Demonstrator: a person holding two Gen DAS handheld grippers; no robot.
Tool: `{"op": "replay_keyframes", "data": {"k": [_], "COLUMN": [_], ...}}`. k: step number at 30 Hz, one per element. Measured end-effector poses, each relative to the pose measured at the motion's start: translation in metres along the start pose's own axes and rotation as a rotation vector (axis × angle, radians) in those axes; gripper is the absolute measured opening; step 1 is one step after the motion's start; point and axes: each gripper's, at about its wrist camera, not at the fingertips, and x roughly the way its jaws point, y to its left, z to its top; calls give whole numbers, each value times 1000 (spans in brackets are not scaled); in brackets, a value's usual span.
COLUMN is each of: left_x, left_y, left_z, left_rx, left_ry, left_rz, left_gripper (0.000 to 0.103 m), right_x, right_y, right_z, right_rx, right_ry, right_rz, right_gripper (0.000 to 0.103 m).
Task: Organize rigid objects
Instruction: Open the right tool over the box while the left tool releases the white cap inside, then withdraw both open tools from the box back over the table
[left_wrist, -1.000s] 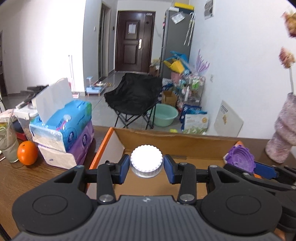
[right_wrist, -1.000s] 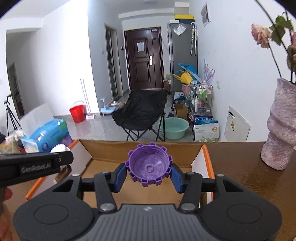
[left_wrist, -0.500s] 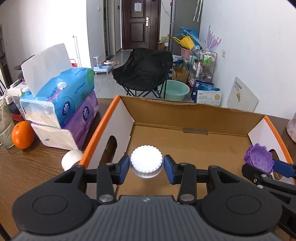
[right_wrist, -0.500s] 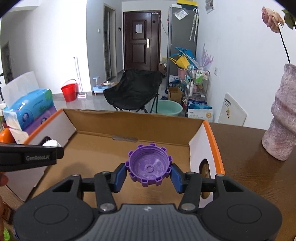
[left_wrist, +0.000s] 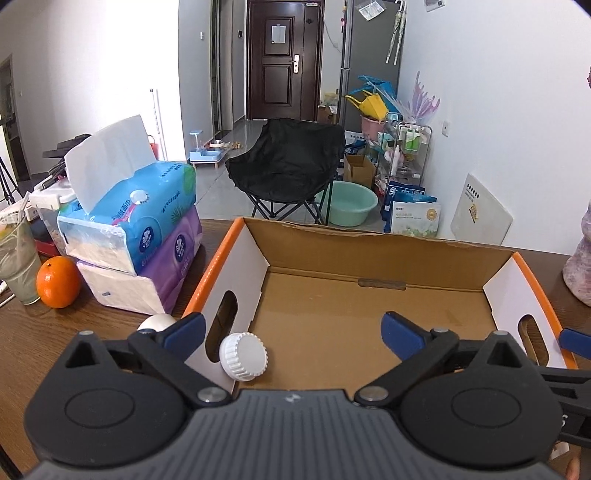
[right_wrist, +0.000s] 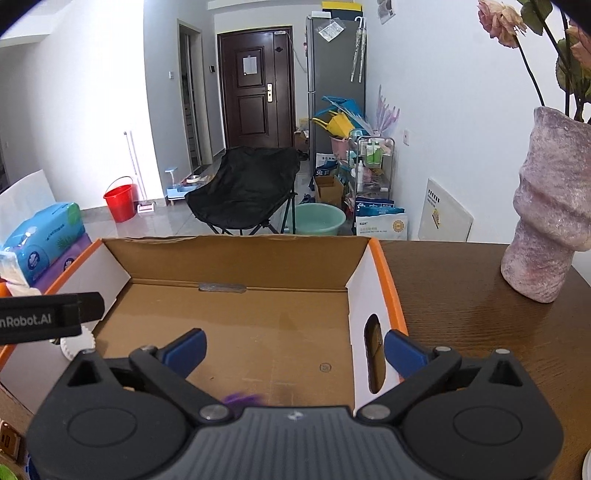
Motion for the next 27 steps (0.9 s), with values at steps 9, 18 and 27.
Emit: {"op": "replay_keyframes", "data": {"k": [9, 18, 27], "left_x": [-6, -37, -74], "left_y": [2, 13, 20], "left_z": [0, -7, -22], "left_rx": [-13, -31, -19], "left_ry": [-12, -55, -88], "left_rz": [-6, -18, -48], "left_gripper": [103, 103, 103], "right_x": [-10, -40, -82], "right_y": [2, -5, -13], "right_z": [-1, -4, -19], "right_rx": [-7, 12, 33], "right_ry": [-22, -71, -119], "right_rz": [-1, 19, 51], "right_gripper": [103, 103, 103]}}
